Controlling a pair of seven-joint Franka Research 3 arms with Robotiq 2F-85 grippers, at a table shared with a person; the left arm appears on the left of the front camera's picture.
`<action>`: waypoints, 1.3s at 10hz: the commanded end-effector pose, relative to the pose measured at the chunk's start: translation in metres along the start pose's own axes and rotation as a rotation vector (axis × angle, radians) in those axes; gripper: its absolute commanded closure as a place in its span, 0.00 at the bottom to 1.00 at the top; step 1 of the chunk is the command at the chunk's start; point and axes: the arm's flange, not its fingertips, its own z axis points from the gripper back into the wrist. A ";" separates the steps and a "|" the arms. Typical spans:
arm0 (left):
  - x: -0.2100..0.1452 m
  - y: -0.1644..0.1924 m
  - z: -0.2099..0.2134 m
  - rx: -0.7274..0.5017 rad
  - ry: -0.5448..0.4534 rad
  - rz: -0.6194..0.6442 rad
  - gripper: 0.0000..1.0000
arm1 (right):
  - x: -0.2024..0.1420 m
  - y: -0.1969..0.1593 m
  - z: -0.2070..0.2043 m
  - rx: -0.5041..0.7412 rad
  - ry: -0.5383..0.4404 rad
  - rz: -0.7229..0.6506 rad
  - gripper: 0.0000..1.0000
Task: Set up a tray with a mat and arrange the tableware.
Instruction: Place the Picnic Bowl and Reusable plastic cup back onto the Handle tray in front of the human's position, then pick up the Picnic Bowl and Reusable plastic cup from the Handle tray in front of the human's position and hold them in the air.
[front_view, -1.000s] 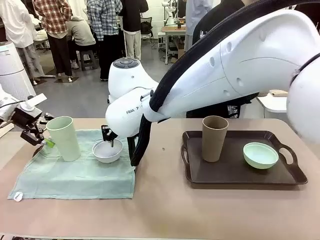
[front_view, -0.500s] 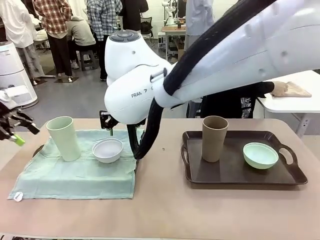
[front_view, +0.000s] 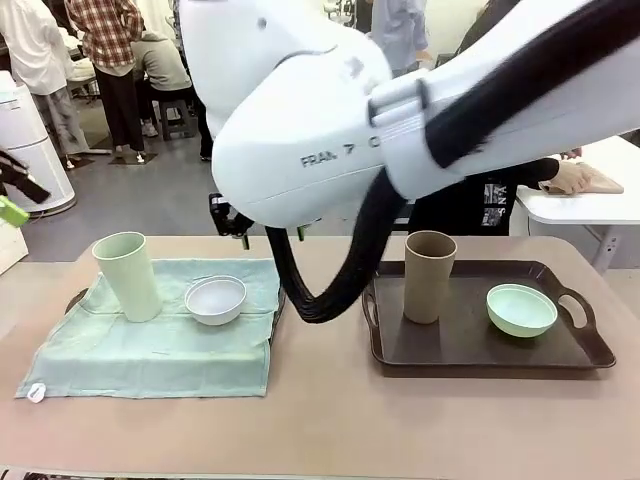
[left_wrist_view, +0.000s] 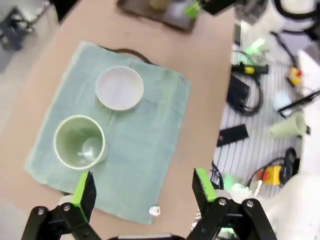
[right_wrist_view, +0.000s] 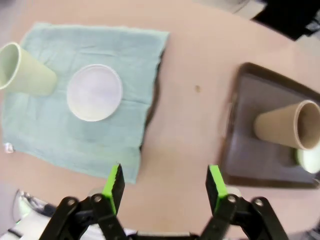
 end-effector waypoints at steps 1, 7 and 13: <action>0.028 -0.016 -0.034 0.119 0.165 0.136 0.00 | -0.015 -0.019 0.008 -0.103 -0.017 -0.052 0.16; 0.047 -0.020 -0.041 0.202 0.205 0.152 0.00 | -0.015 -0.028 0.019 -0.134 0.023 -0.042 0.16; 0.047 -0.020 -0.041 0.202 0.205 0.152 0.00 | -0.015 -0.028 0.019 -0.134 0.023 -0.042 0.16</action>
